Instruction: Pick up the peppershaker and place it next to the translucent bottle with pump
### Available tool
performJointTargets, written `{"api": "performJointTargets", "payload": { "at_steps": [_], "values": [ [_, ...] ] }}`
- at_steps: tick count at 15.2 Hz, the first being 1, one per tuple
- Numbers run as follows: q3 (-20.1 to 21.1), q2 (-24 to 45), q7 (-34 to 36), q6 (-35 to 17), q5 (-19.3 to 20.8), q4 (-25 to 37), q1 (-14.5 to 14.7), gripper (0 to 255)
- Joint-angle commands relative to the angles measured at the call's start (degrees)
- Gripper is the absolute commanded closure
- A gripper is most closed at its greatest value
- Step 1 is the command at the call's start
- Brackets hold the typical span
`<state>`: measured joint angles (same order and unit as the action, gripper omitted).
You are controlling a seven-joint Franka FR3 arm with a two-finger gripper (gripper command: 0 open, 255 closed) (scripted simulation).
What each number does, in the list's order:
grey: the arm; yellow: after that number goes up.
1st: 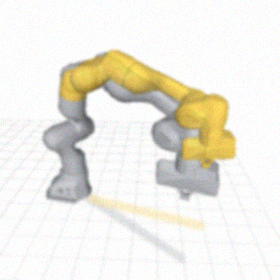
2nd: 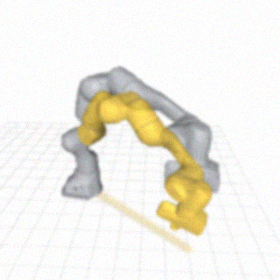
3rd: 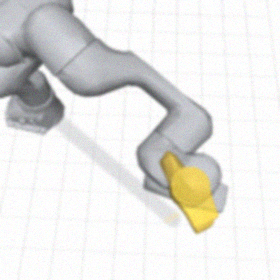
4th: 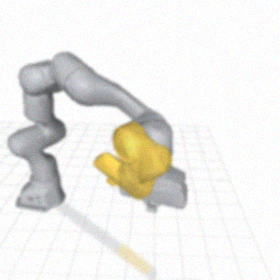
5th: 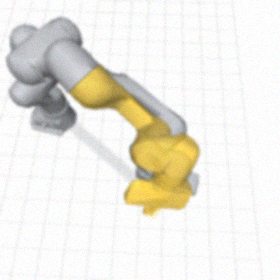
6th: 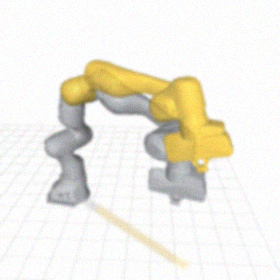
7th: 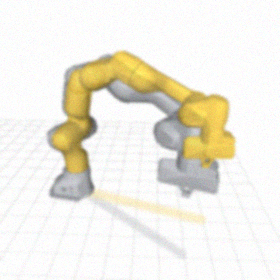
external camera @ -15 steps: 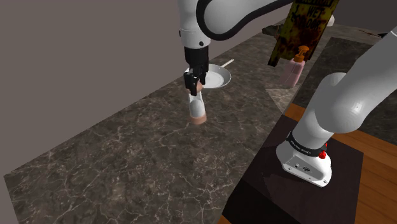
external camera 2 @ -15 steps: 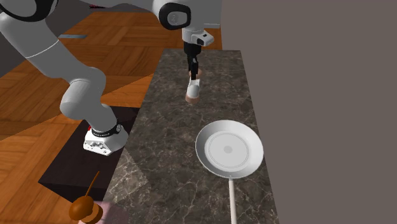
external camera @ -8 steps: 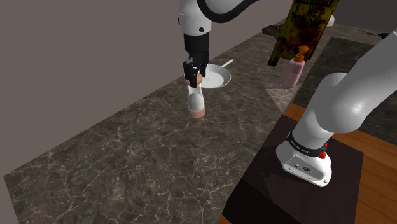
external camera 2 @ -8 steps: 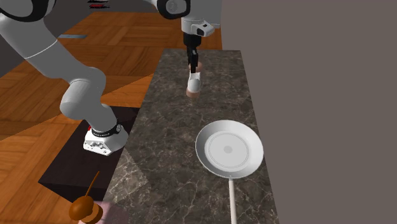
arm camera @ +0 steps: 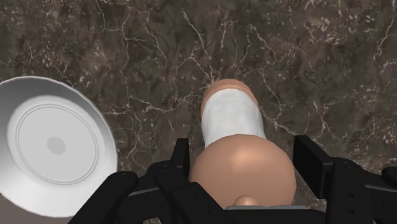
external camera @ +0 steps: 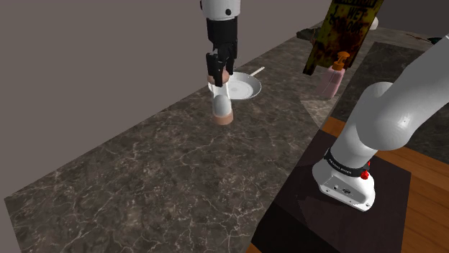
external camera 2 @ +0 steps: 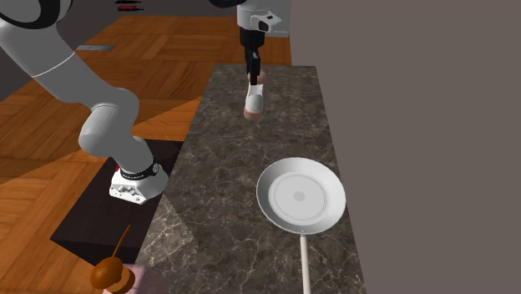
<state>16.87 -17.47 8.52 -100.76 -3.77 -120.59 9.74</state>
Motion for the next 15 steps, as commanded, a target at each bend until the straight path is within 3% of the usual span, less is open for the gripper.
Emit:
{"api": "performJointTargets", "payload": {
  "at_steps": [1,15],
  "values": [
    [-0.1,0.0,-0.1,1.7,0.1,1.6,-0.1,255],
    [-0.5,1.2,0.1,12.5,0.6,13.6,-0.4,255]
  ]
}}
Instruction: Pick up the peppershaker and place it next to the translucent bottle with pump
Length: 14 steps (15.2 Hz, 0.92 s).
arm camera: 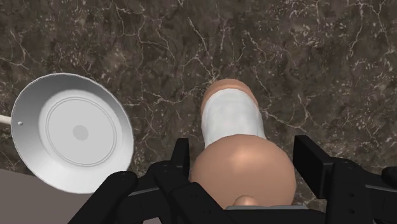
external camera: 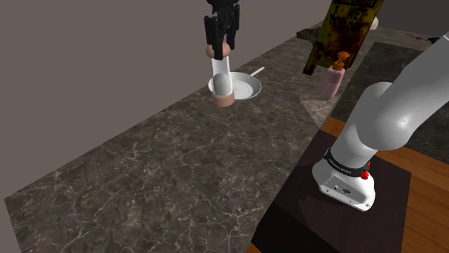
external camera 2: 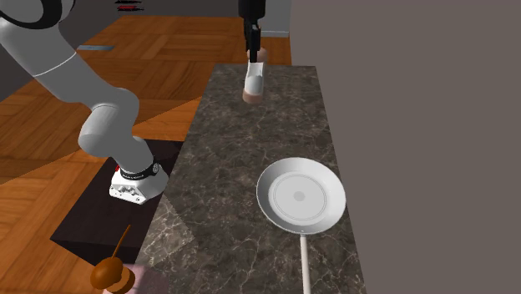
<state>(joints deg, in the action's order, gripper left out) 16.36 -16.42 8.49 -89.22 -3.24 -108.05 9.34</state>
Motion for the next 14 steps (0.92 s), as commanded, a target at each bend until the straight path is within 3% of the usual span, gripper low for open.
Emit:
{"api": "performJointTargets", "payload": {
  "at_steps": [1,14],
  "values": [
    [0.0,0.3,0.1,1.7,0.1,2.0,0.0,255],
    [0.3,4.1,0.8,12.2,1.0,16.2,-0.3,255]
  ]
}}
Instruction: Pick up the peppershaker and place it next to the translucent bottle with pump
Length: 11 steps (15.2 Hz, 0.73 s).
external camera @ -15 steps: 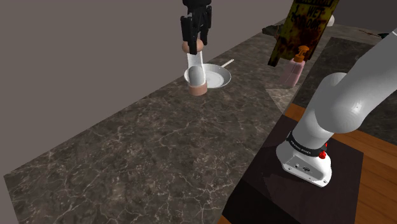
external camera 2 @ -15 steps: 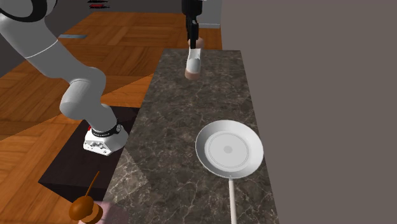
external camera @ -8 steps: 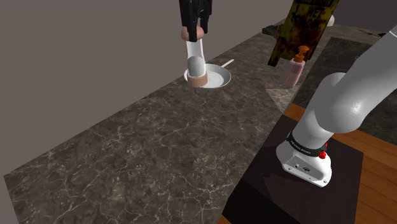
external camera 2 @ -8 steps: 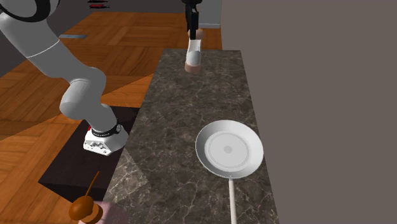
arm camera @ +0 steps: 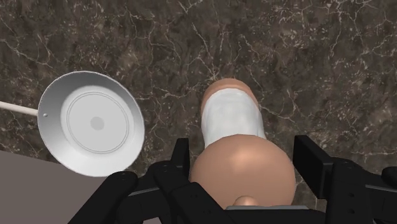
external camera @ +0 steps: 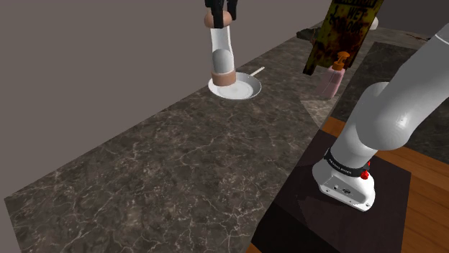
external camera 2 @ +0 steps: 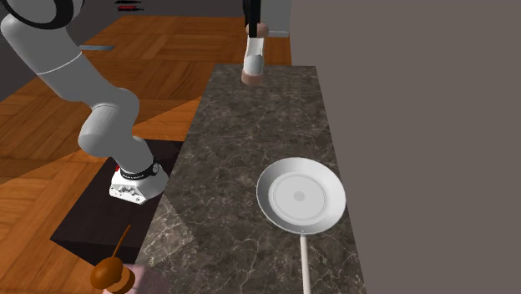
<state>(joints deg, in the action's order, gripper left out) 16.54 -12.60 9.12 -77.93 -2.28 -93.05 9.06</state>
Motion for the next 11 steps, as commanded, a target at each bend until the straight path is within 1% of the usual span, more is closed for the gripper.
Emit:
{"api": "performJointTargets", "payload": {
  "at_steps": [1,7,8,11],
  "values": [
    [0.2,0.7,0.3,1.8,0.1,2.4,0.0,255],
    [0.6,3.6,0.9,7.1,0.8,10.5,0.1,255],
    [0.6,3.8,0.9,7.4,0.9,11.0,0.1,255],
    [-2.5,-0.3,-3.9,7.0,0.6,6.7,-1.6,255]
  ]
}}
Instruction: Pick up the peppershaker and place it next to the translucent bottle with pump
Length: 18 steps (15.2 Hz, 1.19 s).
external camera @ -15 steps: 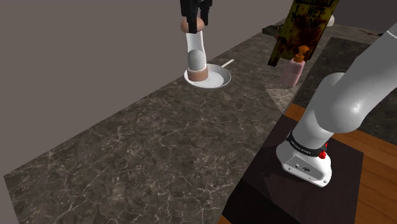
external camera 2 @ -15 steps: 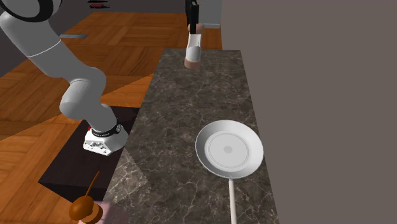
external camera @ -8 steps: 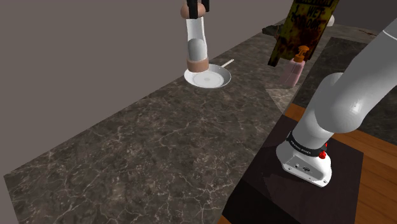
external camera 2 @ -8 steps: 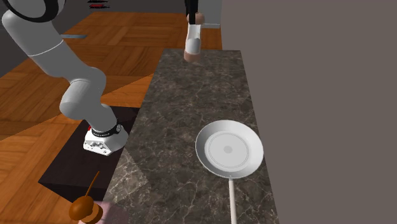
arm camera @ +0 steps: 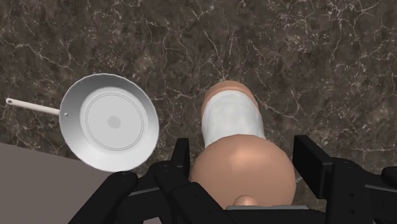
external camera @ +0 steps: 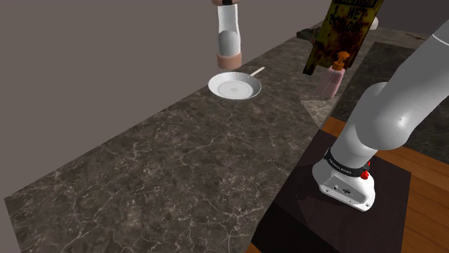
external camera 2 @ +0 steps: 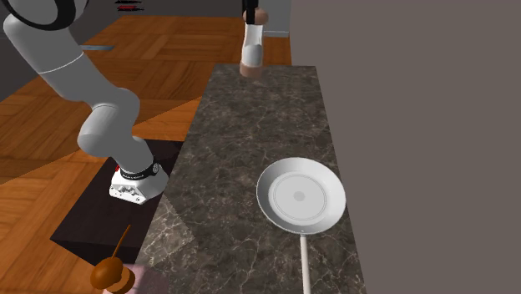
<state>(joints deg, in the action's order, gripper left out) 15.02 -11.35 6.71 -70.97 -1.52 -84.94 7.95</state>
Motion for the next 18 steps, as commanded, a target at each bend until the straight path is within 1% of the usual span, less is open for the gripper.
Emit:
{"api": "performJointTargets", "payload": {
  "at_steps": [1,9,13,18],
  "values": [
    [-2.0,-2.7,-3.1,0.0,-0.1,-2.7,-1.0,255],
    [-10.2,-9.7,-15.3,-0.3,2.0,-9.8,-4.5,255],
    [-14.4,-11.7,-21.4,-0.3,3.8,-11.7,-6.1,255],
    [-19.7,-12.7,-28.9,-0.6,6.3,-12.6,-8.0,255]
  ]
}}
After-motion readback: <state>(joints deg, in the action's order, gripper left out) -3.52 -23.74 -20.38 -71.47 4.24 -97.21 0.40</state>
